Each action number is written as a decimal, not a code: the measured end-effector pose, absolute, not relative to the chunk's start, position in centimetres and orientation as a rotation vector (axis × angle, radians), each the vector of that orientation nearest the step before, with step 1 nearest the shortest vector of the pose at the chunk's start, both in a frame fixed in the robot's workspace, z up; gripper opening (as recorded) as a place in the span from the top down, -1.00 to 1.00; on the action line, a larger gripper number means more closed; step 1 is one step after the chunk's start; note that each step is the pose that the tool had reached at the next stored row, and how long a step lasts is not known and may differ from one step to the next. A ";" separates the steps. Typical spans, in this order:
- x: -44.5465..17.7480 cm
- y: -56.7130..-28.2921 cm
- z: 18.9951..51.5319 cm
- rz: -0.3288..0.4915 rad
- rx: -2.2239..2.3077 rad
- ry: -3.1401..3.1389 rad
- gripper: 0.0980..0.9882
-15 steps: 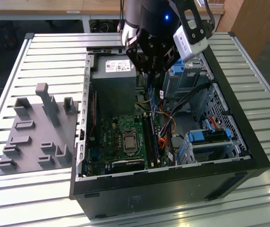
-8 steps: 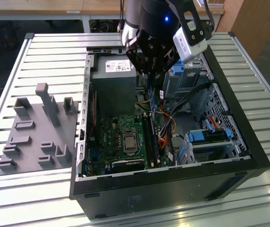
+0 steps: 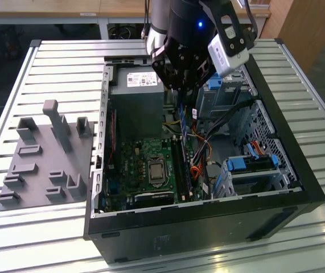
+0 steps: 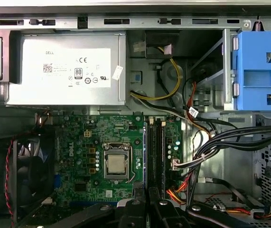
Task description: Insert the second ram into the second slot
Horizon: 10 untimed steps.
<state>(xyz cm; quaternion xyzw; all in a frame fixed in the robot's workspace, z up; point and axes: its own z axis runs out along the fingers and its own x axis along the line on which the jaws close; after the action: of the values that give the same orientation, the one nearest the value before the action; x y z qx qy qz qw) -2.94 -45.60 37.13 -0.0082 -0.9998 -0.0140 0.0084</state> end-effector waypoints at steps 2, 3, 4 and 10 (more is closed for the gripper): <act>-2.9 -45.6 37.1 -0.044 -0.026 -3.124 0.91; -2.9 -45.6 37.1 -0.044 -0.026 -3.124 0.91; -2.9 -45.6 37.0 -0.044 -0.026 -3.124 0.91; -2.9 -45.6 36.9 -0.043 -0.026 -3.124 0.91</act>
<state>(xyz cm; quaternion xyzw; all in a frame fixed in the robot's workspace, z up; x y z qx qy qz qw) -2.95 -45.60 36.90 -0.0082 -0.9998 -0.0139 0.0084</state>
